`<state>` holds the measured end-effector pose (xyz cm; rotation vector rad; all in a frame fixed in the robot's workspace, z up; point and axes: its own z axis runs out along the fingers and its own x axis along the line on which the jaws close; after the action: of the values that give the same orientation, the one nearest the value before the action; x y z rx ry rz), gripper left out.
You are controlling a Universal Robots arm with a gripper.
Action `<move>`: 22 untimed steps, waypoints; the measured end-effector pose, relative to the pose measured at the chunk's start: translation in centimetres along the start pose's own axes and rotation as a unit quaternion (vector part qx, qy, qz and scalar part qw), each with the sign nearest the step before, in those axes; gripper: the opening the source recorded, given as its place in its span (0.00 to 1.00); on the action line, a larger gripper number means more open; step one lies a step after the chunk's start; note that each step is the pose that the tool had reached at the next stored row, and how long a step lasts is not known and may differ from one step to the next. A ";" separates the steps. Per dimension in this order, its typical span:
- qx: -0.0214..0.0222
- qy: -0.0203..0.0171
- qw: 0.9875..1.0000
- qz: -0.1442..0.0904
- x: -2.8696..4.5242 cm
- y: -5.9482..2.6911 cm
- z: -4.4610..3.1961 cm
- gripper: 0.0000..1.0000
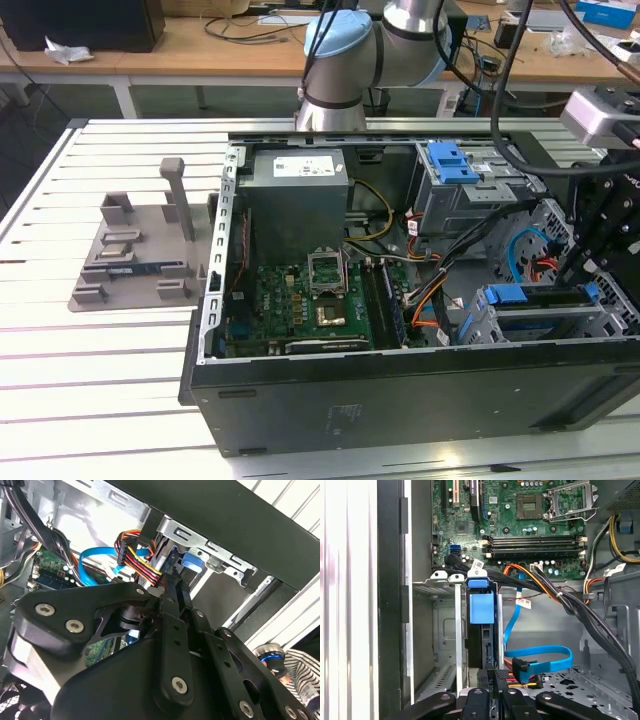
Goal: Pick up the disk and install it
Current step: 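Insert the first disk wire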
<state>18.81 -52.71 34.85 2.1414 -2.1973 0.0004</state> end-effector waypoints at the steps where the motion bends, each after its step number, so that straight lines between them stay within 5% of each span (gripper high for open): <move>1: 0.000 0.000 1.000 0.000 0.00 0.01 0.13 0.17; 15: 0.000 -0.001 1.000 -0.001 -0.08 0.20 0.82 0.17; 17: 0.000 -0.005 1.000 -0.001 -0.05 0.20 0.64 0.17; 20: 0.000 -0.015 1.000 -0.002 -0.07 0.20 0.60 0.17; 22: 0.000 -0.015 1.000 -0.002 0.00 0.20 0.60 0.17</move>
<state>18.58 -52.74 34.26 2.1594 -2.2103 -0.0326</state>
